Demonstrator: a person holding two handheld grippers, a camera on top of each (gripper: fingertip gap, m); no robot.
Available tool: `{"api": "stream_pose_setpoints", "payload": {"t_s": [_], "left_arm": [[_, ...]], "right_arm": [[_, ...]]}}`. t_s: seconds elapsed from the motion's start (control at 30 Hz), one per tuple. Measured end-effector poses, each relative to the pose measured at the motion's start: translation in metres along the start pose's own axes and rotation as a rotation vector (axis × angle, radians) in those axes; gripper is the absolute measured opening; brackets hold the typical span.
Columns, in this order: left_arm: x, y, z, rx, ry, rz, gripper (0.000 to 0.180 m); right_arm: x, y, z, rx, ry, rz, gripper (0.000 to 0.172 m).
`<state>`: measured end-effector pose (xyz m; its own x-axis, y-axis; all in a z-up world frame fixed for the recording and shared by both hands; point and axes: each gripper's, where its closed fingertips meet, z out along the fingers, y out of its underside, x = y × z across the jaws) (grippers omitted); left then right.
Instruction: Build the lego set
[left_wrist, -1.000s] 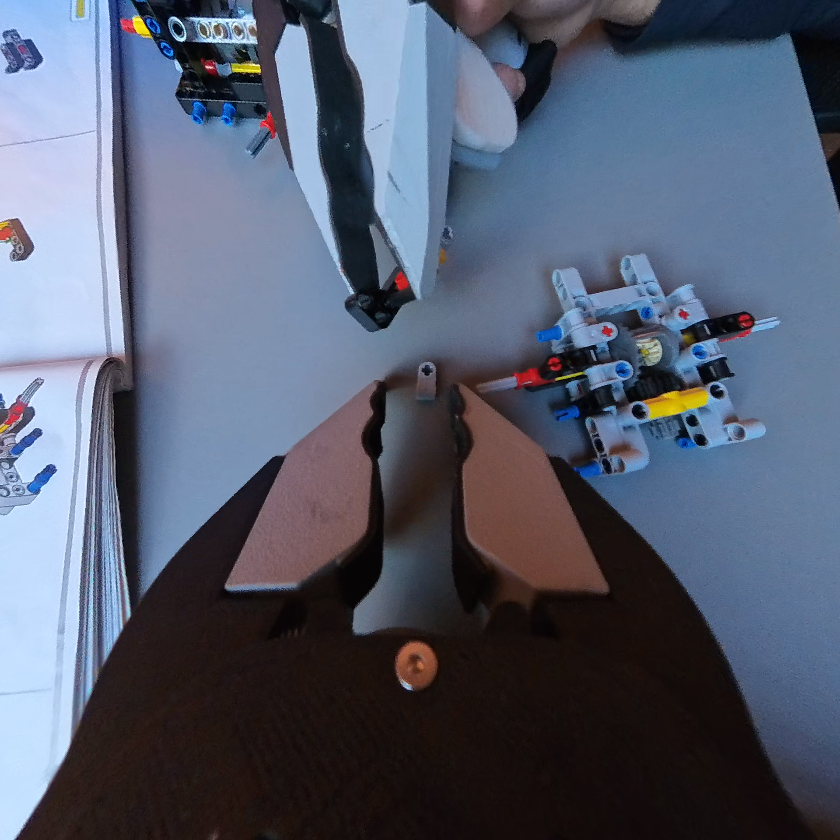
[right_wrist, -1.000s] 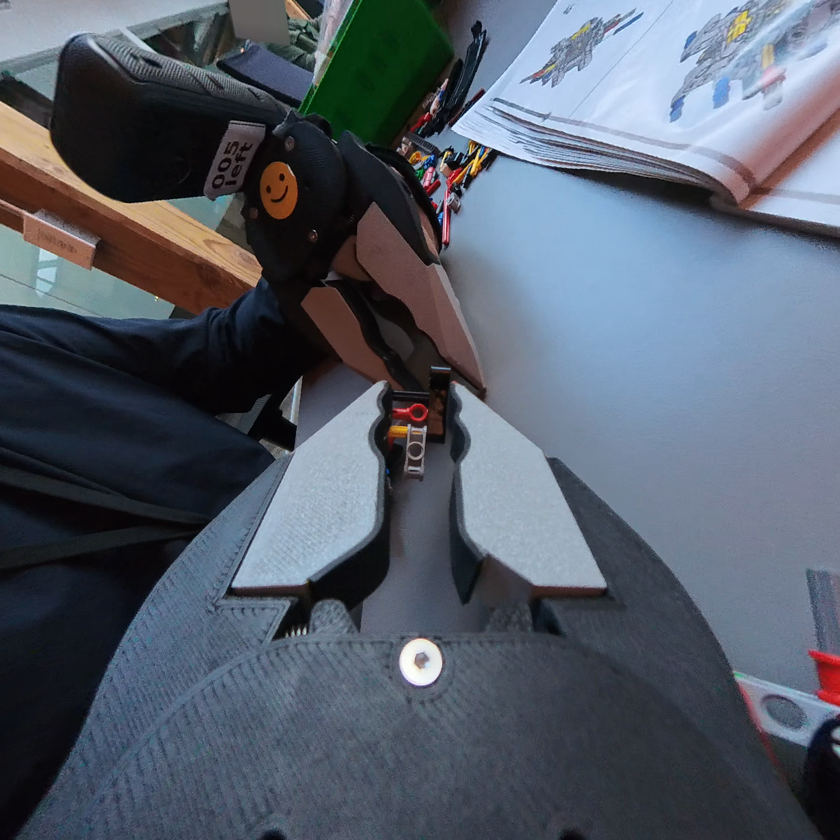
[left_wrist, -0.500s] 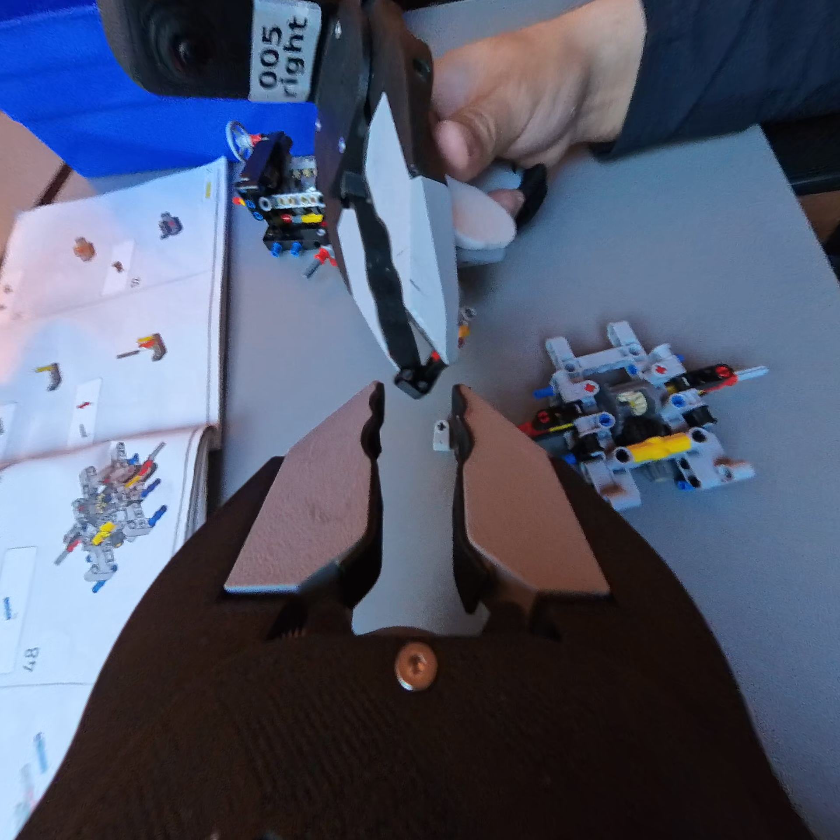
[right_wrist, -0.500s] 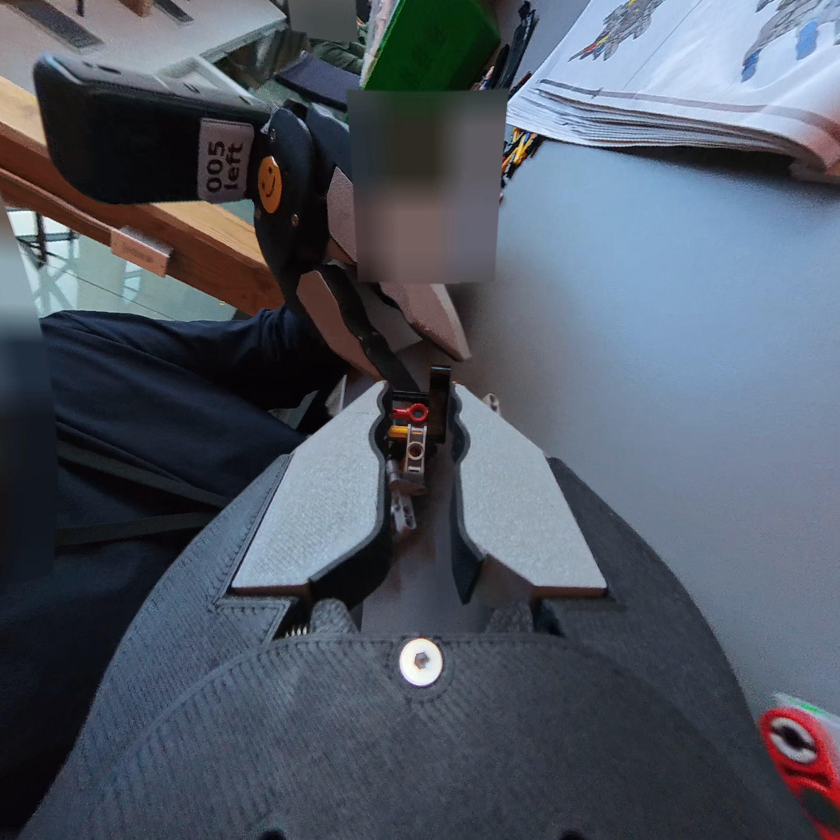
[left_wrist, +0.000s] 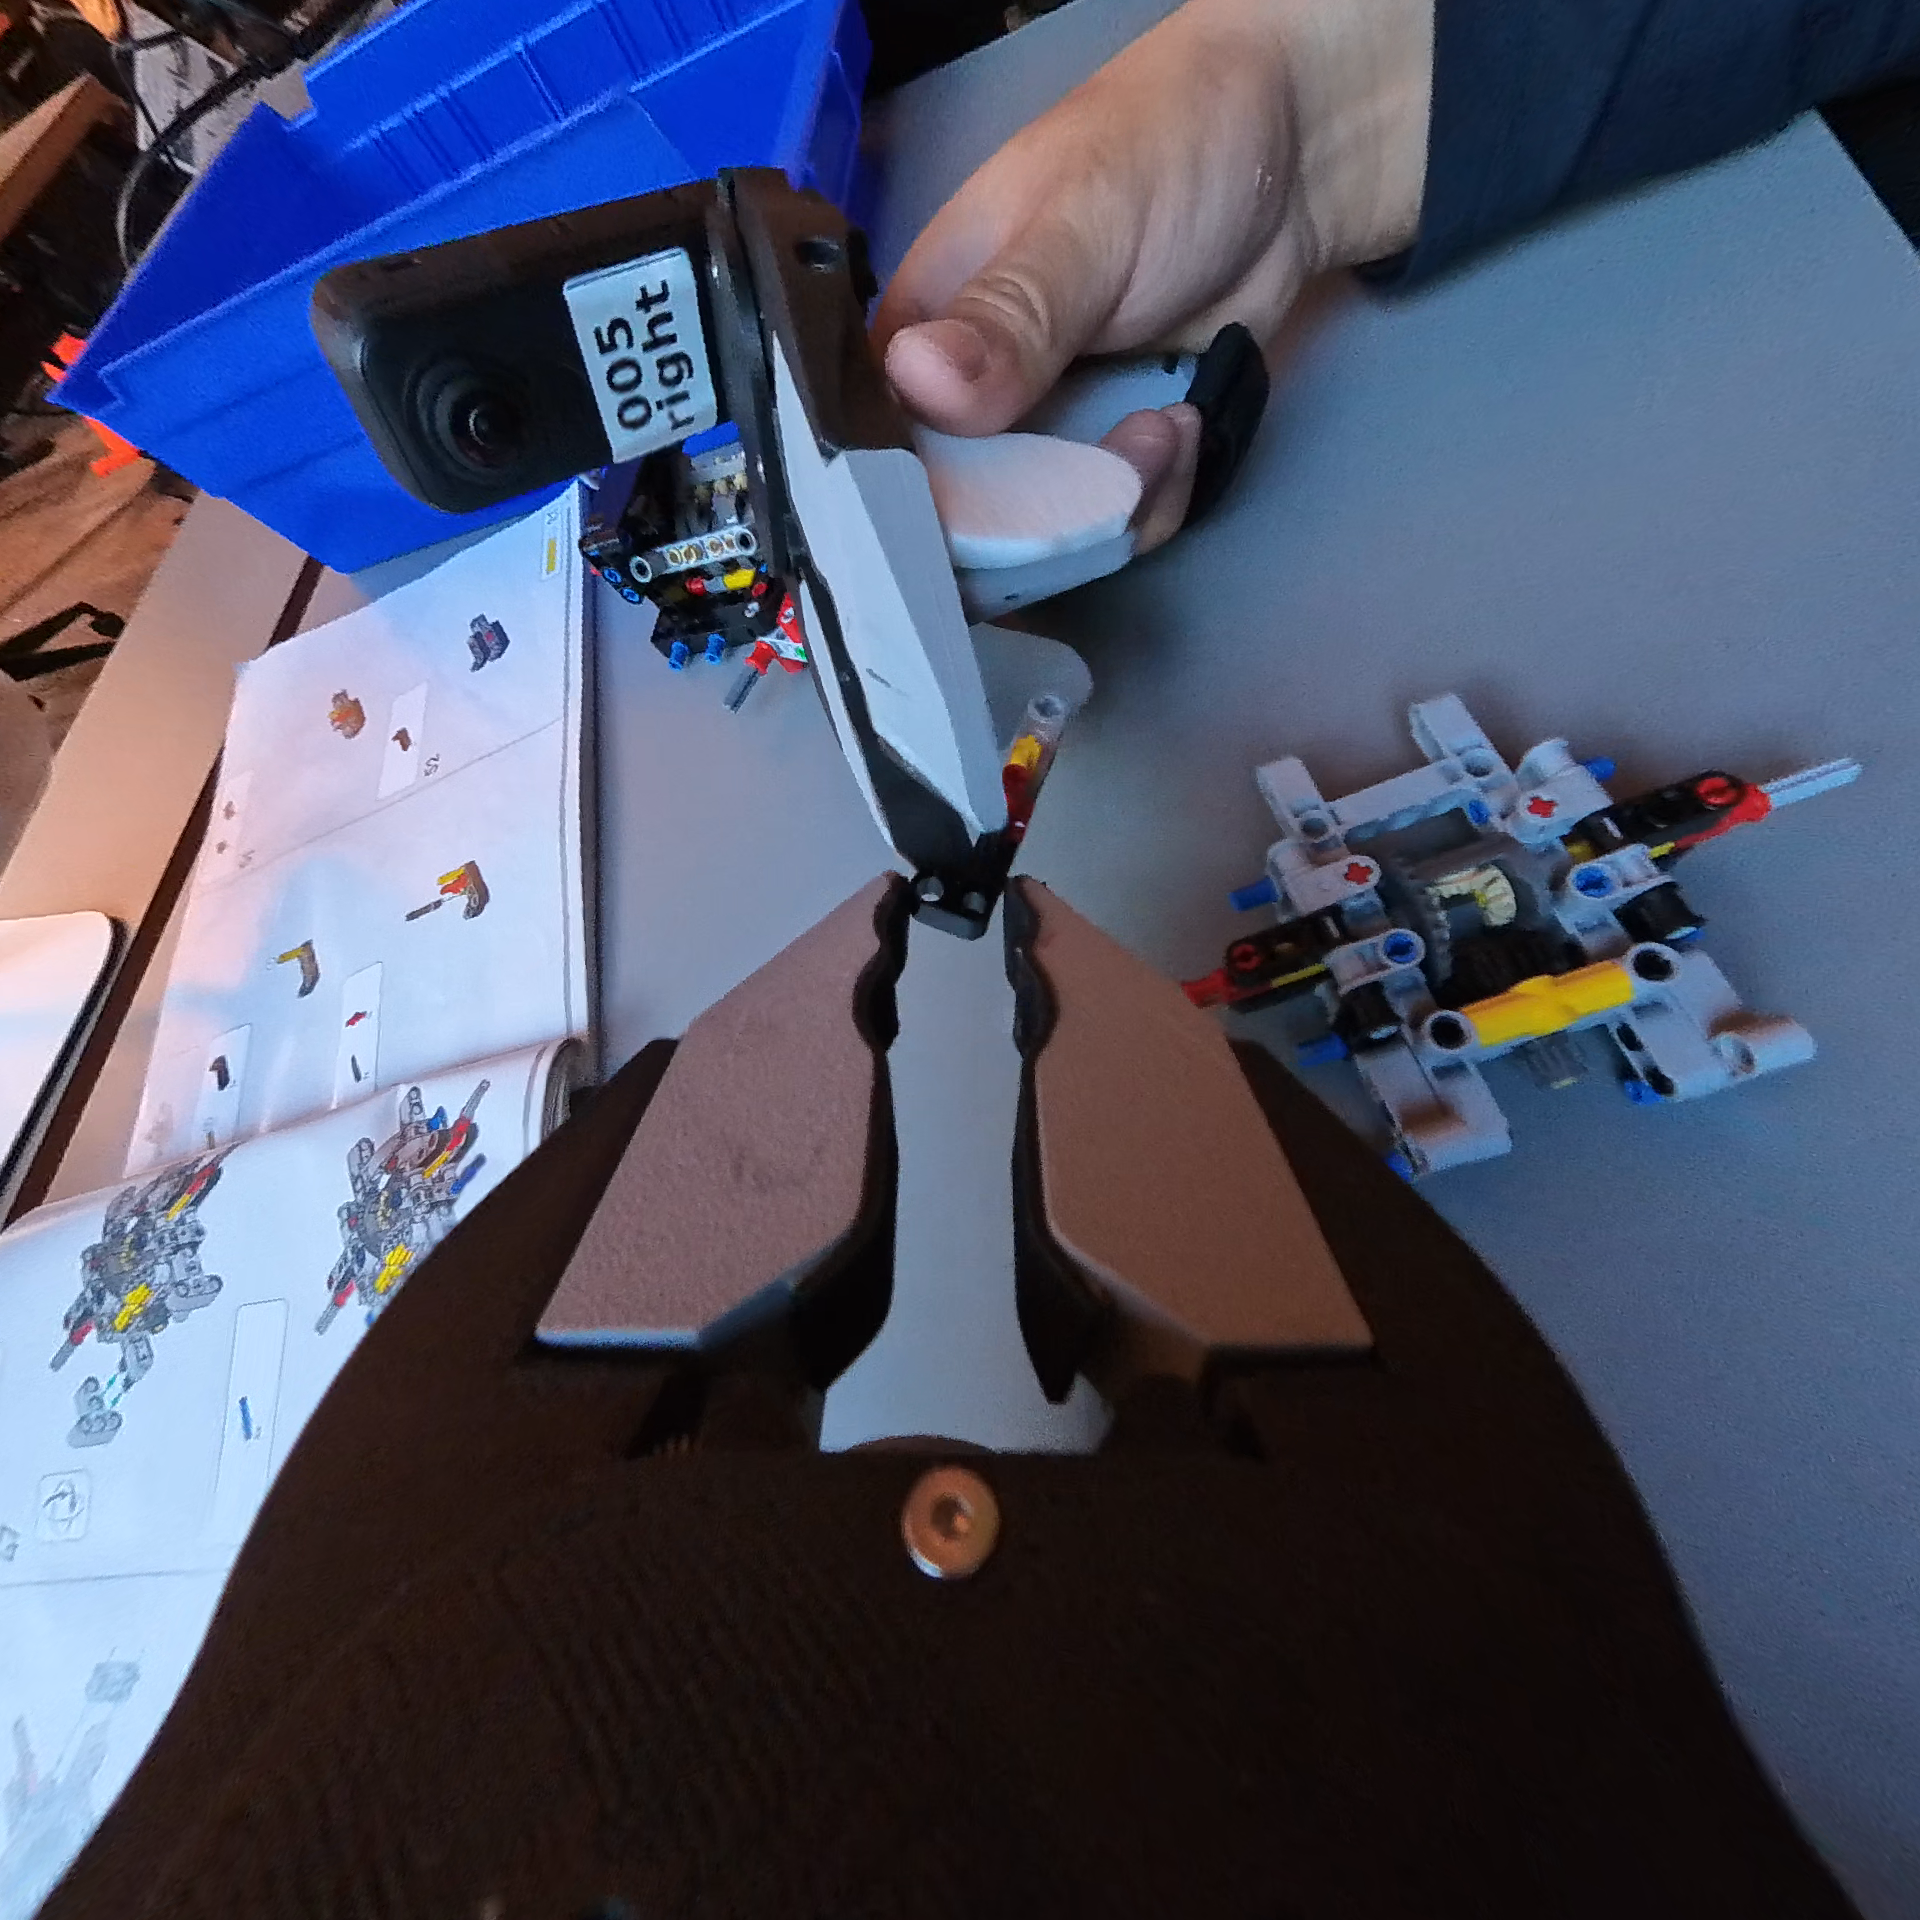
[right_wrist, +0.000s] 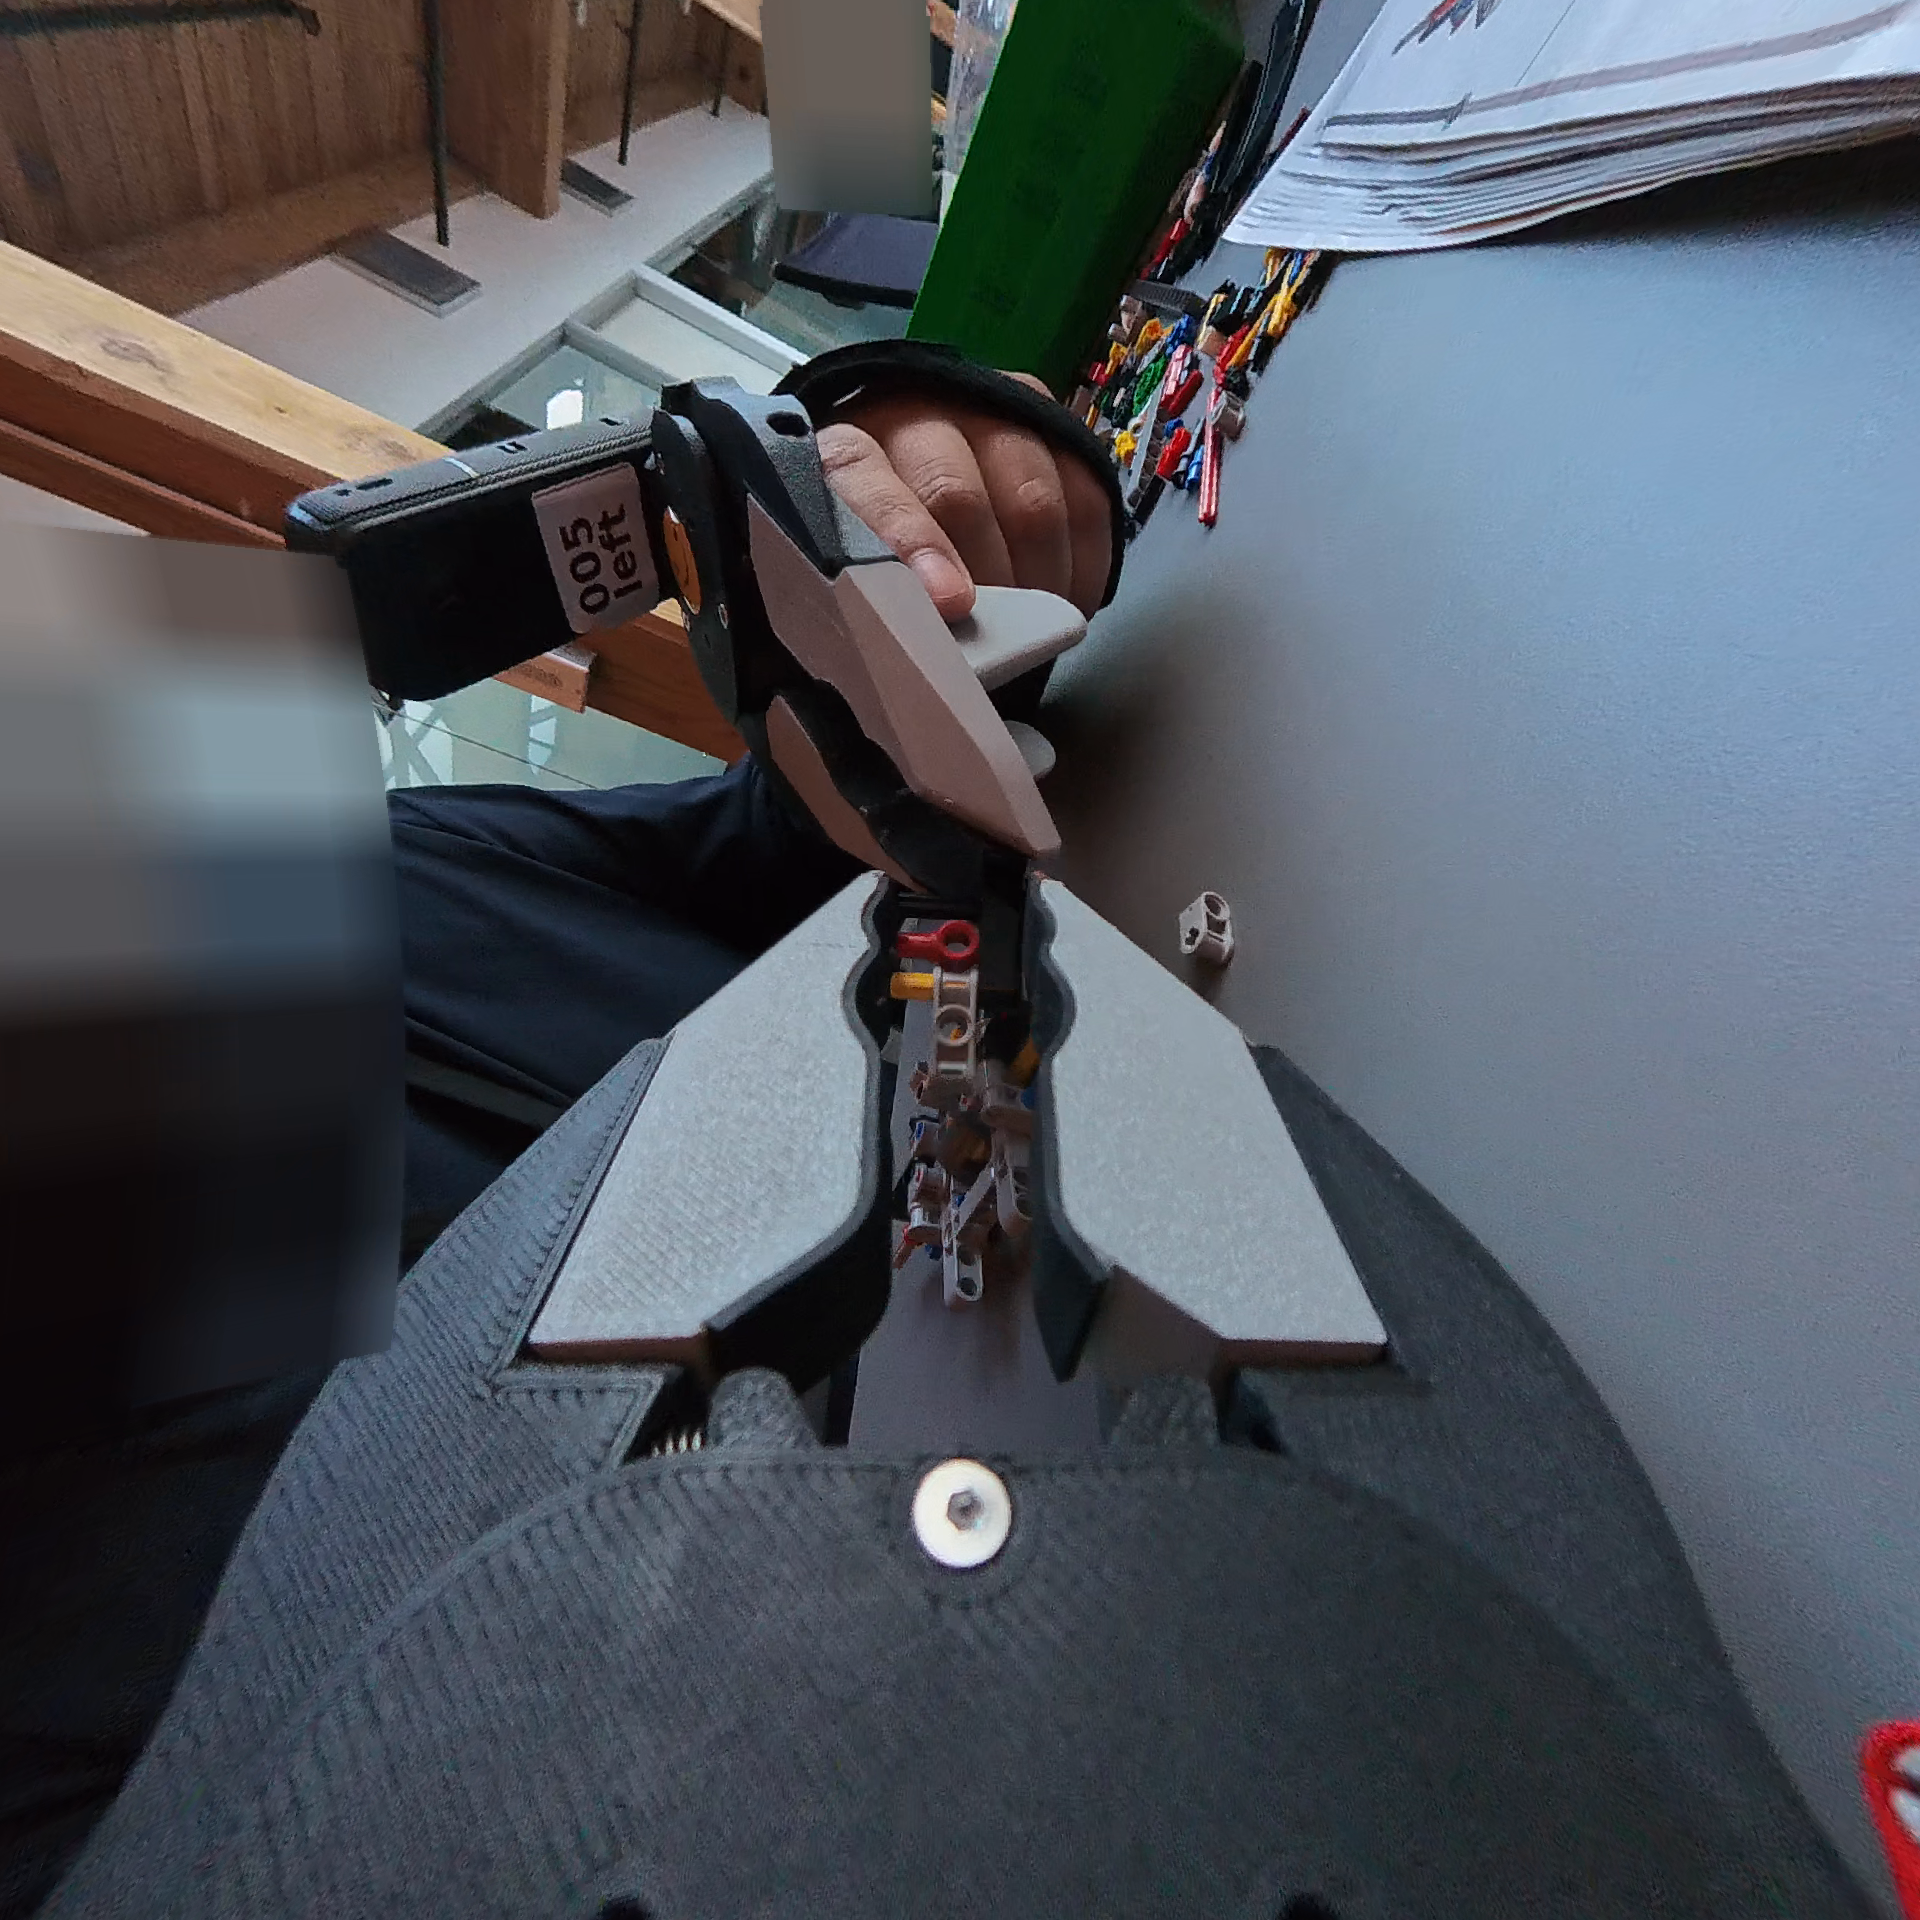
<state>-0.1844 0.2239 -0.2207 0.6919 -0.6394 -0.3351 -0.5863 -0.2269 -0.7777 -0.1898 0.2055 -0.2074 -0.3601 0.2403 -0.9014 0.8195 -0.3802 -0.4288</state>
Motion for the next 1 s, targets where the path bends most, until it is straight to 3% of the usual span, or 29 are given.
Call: {"api": "stream_pose_setpoints", "payload": {"t_s": [0.17,0.4,0.63,1.0], "left_arm": [[-0.007,0.01,0.0,-0.039,-0.008,-0.054,0.015],[-0.01,0.032,0.009,-0.113,0.055,-0.263,0.015],[-0.014,0.034,0.01,-0.114,0.064,-0.376,0.015],[-0.012,0.037,0.017,-0.114,0.109,-0.523,0.015]], "right_arm": [[0.011,-0.004,-0.007,0.016,0.093,-0.046,0.021],[0.029,-0.005,-0.015,-0.026,0.339,-0.256,0.027],[0.03,-0.004,-0.013,-0.077,0.454,-0.445,0.028],[0.039,-0.002,-0.017,-0.133,0.559,-0.589,0.022]]}}
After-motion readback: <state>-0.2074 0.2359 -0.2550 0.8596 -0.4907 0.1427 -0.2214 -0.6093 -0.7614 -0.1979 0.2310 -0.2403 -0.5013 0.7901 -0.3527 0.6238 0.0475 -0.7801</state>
